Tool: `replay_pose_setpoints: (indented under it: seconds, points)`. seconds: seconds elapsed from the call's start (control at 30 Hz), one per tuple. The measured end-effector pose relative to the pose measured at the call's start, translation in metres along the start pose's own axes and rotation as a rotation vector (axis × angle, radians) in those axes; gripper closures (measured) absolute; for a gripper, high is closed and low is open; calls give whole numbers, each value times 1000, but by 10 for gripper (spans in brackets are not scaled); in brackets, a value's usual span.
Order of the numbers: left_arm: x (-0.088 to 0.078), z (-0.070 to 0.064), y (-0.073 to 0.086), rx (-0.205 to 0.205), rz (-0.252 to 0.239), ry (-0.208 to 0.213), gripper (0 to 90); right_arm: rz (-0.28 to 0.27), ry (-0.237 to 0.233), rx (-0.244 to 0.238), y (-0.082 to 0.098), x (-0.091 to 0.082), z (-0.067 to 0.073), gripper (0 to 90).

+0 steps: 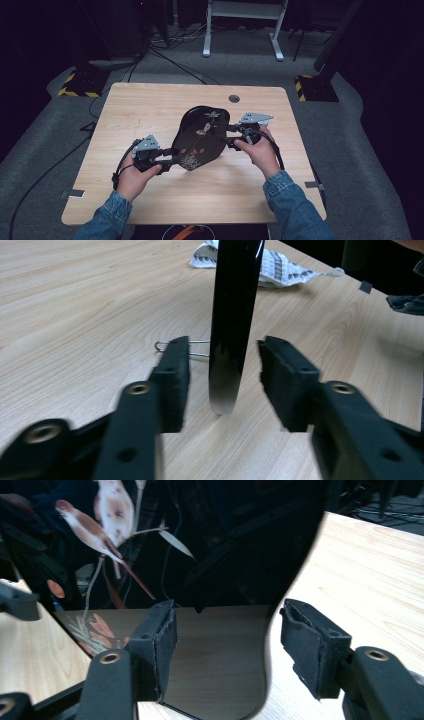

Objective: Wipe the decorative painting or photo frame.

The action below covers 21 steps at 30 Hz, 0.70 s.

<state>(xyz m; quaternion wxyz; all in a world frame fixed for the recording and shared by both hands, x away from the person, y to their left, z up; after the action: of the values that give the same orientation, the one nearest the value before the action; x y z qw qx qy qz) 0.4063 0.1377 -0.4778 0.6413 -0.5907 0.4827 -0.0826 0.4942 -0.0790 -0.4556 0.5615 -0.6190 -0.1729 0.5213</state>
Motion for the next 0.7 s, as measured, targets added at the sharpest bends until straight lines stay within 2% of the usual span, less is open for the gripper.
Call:
replay_pose_setpoints:
  seconds: [0.1, 0.27, 0.4, 0.5, 0.7]
  points:
    - [0, -1, 0, 21, 3, 13, 686, -3, -23, -7, -1, 3, 2, 392]
    - [-1, 1, 1, 40, 7, 10, 759, -9, -34, -7, -2, 5, 3, 390]
    - [-1, -1, 1, 36, 2, 37, 776, -11, -48, -2, -2, 7, 2, 390]
    - [-1, -2, 1, 37, 5, 37, 780, -16, -59, 15, -1, 8, 0, 390]
    - [-1, 0, 1, 42, 3, 37, 780, -14, -36, 5, -2, 7, 0, 441]
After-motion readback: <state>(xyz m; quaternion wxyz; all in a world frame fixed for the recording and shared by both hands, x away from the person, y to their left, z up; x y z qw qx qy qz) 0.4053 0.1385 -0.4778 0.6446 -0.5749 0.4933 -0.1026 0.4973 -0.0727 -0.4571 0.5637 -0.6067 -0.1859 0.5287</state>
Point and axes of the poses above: each handheld gripper's, and its own axes: x roughly forward along the jaws, y roughly out of its underside, z roughly to its left, the point moved 8 cm from there along x, roughly forward along the jaws, and after that the axes turned 4 degrees about -y, right-handed, at the moved point
